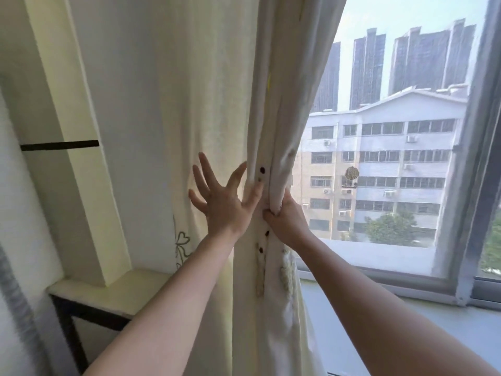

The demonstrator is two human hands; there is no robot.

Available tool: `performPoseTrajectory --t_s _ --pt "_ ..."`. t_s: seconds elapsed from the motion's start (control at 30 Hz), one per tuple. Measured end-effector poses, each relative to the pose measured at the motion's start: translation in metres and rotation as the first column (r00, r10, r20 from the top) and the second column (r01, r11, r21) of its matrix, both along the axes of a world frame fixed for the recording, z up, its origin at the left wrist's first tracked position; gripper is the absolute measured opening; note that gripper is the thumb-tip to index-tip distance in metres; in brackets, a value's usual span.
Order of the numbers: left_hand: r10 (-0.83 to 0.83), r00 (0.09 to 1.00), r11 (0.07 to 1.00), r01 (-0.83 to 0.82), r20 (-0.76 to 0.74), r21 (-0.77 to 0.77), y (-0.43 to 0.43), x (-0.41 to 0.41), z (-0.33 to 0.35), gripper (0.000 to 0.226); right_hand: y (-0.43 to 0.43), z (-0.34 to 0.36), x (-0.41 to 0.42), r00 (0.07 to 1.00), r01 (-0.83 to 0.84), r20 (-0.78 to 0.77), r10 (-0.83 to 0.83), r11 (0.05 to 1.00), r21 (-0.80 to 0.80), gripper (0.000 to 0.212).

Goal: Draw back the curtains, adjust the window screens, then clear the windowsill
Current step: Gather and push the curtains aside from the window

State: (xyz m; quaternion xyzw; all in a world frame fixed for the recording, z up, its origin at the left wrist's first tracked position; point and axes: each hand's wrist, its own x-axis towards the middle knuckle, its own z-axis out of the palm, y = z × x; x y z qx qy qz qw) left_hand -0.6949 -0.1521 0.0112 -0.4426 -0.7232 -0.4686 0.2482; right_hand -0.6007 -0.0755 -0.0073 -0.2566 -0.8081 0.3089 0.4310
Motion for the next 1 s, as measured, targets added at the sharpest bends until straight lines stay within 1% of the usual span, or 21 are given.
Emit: performPoseTrajectory --t_s 0.07,0.1,0.13,0.2,0.27,0.33,0.37,0.43,0.47,0.53,0.63,0.77,0.83,0.93,1.0 --pt "0.119 0.991 0.991 -0.115 -0.054 0.069 -0.008 -0.02 -0.002 0.048 -0.003 0.0 -0.015 1.0 0.004 -0.001 -0.004 1.0 -0.006 0.058" --pt "0.176 0.983 0.98 -0.17 -0.054 0.1 -0.012 -0.029 -0.001 0.049 -0.005 0.001 -0.022 1.0 0.01 -0.007 -0.01 1.0 -0.01 0.057" --pt "0.208 0.978 0.973 -0.204 -0.027 0.104 -0.017 -0.04 0.0 0.053 -0.008 0.0 -0.032 1.0 0.015 -0.016 -0.016 1.0 -0.017 0.055" --pt "0.197 0.976 0.979 -0.201 0.095 0.033 -0.022 -0.061 0.004 0.067 -0.013 0.0 -0.048 0.999 0.023 -0.023 -0.024 0.999 -0.041 0.053" --pt "0.105 0.977 0.994 -0.101 0.186 -0.028 -0.03 -0.085 0.006 0.075 -0.021 0.001 -0.066 0.999 0.03 -0.033 -0.032 0.998 -0.056 0.053" --pt "-0.063 0.985 0.998 0.067 0.158 -0.019 -0.035 -0.105 0.007 0.079 -0.027 0.002 -0.083 0.998 0.039 -0.04 -0.042 0.998 -0.059 0.053" --pt "-0.181 0.975 0.983 0.182 0.129 0.002 -0.039 -0.115 0.009 0.082 -0.03 0.002 -0.095 0.998 0.052 -0.04 -0.054 0.996 -0.066 0.053" --pt "-0.388 0.913 0.921 0.389 0.123 0.021 -0.042 -0.125 0.012 0.089 -0.036 0.003 -0.111 0.997 0.074 -0.019 -0.076 0.995 -0.069 0.052" --pt "-0.448 0.884 0.892 0.451 0.136 0.005 -0.043 -0.128 0.014 0.089 -0.039 0.003 -0.118 0.997 0.081 -0.01 -0.081 0.994 -0.07 0.052" --pt "-0.498 0.853 0.862 0.507 0.157 -0.02 -0.045 -0.138 0.016 0.093 -0.046 0.003 -0.135 0.997 0.078 -0.017 -0.08 0.995 -0.066 0.048" --pt "-0.499 0.854 0.864 0.504 0.146 0.001 -0.047 -0.148 0.017 0.096 -0.055 0.004 -0.155 0.997 0.077 -0.012 -0.078 0.996 -0.046 0.036" --pt "-0.471 0.877 0.88 0.474 0.1 -0.017 -0.051 -0.168 0.018 0.1 -0.058 0.005 -0.183 0.993 0.097 0.068 -0.093 0.994 -0.057 0.027" --pt "-0.421 0.904 0.906 0.423 0.079 -0.01 -0.05 -0.18 0.019 0.096 -0.06 0.006 -0.198 0.993 0.093 0.082 -0.088 0.994 -0.057 0.03" --pt "-0.345 0.937 0.938 0.342 0.058 0.054 -0.052 -0.198 0.018 0.082 -0.066 0.008 -0.223 0.991 0.073 0.116 -0.068 0.997 -0.039 0.041" --pt "-0.317 0.947 0.948 0.314 0.046 0.061 -0.055 -0.214 0.018 0.076 -0.068 0.008 -0.242 0.989 0.072 0.133 -0.069 0.997 -0.022 0.047"
